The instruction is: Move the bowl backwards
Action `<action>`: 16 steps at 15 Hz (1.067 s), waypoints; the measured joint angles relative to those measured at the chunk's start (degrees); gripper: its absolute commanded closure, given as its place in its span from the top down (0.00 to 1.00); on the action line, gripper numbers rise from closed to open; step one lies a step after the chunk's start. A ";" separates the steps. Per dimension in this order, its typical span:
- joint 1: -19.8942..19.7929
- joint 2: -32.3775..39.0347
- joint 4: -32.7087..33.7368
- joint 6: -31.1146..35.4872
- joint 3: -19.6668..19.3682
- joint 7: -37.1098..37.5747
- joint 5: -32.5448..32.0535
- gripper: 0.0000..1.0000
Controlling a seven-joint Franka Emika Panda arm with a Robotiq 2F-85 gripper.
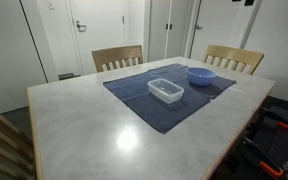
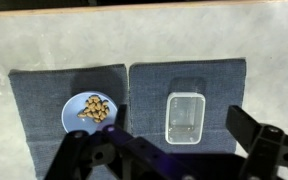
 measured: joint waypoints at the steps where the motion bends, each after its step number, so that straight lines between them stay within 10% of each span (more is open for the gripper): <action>1: 0.00 0.00 0.00 0.00 0.00 0.00 0.00 1.00; 16: -0.66 5.19 4.29 1.66 -3.28 -3.78 -2.88 1.00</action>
